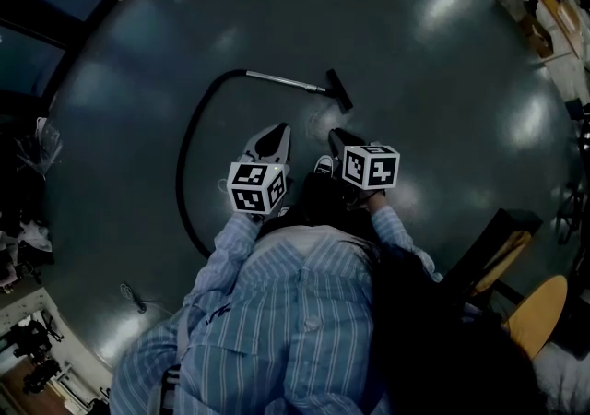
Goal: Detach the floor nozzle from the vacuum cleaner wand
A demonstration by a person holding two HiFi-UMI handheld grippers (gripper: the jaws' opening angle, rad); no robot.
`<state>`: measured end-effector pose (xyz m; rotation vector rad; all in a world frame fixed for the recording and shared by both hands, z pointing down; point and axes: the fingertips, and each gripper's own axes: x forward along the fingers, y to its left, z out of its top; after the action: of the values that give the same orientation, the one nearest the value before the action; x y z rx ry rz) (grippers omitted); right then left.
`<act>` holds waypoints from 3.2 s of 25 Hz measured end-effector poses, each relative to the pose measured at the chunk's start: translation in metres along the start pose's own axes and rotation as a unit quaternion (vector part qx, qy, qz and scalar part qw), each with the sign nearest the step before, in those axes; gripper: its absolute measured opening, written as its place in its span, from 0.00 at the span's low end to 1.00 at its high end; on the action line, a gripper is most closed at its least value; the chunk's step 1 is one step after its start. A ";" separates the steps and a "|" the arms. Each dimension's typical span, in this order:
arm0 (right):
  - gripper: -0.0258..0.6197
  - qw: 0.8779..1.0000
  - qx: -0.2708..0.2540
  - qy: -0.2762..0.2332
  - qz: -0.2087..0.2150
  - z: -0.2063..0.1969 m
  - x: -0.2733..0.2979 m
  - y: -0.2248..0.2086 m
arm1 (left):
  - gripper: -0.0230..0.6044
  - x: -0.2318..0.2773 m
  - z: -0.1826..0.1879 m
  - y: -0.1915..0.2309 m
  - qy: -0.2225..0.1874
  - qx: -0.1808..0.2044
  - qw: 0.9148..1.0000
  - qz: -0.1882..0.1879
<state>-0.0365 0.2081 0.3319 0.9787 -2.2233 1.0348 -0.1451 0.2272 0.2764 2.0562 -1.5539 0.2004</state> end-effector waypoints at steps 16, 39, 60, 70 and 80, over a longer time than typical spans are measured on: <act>0.11 0.999 0.038 0.016 0.012 0.049 0.022 -0.101 | 0.05 0.101 0.037 -0.021 0.024 0.017 0.999 0.019; 0.24 0.993 0.109 0.036 0.005 0.115 0.147 -0.147 | 0.06 0.267 0.061 0.085 0.145 0.068 0.983 -0.094; 0.37 0.982 0.079 0.154 -0.081 0.076 0.337 -0.332 | 0.22 0.503 -0.113 0.158 0.340 0.198 0.889 -0.235; 0.39 0.975 0.044 0.205 -0.078 -0.044 0.433 -0.419 | 0.23 0.567 -0.278 0.200 0.403 0.272 0.840 -0.239; 0.43 0.959 -0.023 0.252 -0.124 -0.161 0.520 -0.516 | 0.34 0.634 -0.442 0.258 0.432 0.379 0.779 -0.251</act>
<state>0.0622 -0.1040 1.0067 0.8344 -1.6553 0.9809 -0.0907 -0.1302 1.0066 2.2812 -0.3123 1.5117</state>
